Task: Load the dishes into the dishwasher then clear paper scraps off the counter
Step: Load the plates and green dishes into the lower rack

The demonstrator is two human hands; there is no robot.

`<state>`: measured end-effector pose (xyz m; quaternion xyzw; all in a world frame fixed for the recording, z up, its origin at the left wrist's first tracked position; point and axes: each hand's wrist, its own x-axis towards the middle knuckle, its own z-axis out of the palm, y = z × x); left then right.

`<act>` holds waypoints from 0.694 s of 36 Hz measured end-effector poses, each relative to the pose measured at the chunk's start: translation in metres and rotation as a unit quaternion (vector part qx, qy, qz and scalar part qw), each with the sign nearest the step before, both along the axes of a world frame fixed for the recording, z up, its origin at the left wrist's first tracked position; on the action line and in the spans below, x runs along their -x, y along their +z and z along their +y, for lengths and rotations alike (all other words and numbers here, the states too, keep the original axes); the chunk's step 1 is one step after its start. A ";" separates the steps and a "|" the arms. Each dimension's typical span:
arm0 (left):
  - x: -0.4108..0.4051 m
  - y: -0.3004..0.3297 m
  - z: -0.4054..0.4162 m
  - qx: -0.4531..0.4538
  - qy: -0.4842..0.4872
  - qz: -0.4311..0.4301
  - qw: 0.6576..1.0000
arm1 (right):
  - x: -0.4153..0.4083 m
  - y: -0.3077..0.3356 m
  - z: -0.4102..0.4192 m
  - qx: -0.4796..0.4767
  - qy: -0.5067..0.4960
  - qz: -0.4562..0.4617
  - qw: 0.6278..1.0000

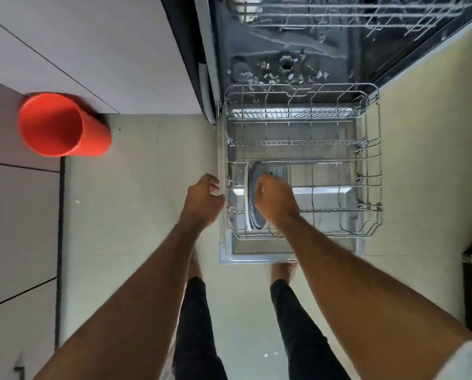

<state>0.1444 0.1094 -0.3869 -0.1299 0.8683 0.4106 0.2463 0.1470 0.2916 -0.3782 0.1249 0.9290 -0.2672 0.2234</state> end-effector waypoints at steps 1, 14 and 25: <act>0.005 0.010 -0.009 0.005 0.003 0.019 1.000 | 0.007 0.012 -0.007 0.005 0.012 0.014 1.000; 0.076 0.183 -0.182 0.062 0.085 0.170 0.980 | 0.091 0.176 -0.158 0.019 0.102 0.119 0.987; 0.137 0.370 -0.357 0.140 0.074 0.285 0.945 | 0.163 0.332 -0.303 0.066 0.121 0.274 0.952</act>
